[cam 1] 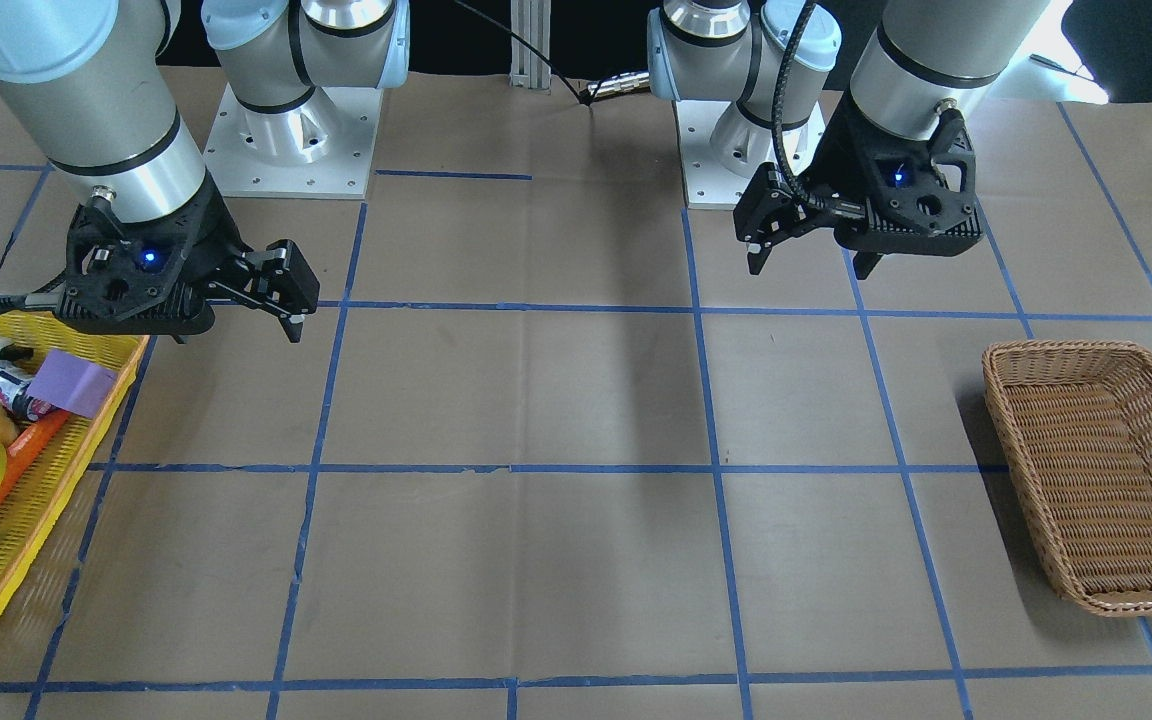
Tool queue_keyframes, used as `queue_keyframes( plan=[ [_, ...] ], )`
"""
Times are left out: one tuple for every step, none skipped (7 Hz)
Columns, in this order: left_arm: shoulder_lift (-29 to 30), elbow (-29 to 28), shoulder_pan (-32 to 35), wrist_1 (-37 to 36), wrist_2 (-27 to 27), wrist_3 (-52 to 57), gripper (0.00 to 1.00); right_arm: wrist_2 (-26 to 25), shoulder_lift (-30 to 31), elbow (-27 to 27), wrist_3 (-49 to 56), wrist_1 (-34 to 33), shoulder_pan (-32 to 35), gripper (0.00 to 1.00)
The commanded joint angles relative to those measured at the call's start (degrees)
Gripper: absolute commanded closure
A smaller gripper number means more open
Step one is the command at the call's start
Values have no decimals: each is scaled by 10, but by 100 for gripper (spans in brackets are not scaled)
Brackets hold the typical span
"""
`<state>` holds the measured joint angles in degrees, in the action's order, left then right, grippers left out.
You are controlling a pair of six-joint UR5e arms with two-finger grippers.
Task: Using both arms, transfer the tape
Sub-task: 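Move the right gripper toward the yellow basket above the tape roll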
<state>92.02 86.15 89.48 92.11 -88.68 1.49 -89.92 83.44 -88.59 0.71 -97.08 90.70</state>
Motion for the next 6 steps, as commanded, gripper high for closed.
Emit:
queue_keyframes(
  plan=[
    [0, 1, 0, 1, 0, 0, 0, 4, 1, 1, 7, 0, -11, 0],
    [0, 0, 0, 0, 0, 0, 0, 3, -6, 1, 14, -9, -15, 0],
    [0, 1, 0, 1, 0, 0, 0, 1, -14, -5, 83, -43, -32, 0],
    [0, 1, 0, 0, 0, 0, 0, -1, -34, -4, 156, -60, -87, 0],
    [0, 0, 1, 0, 0, 0, 0, 4, -44, 0, 247, -60, -169, 0],
    [0, 1, 0, 0, 0, 0, 0, 13, -81, 3, 311, -69, -224, 1]
  ],
)
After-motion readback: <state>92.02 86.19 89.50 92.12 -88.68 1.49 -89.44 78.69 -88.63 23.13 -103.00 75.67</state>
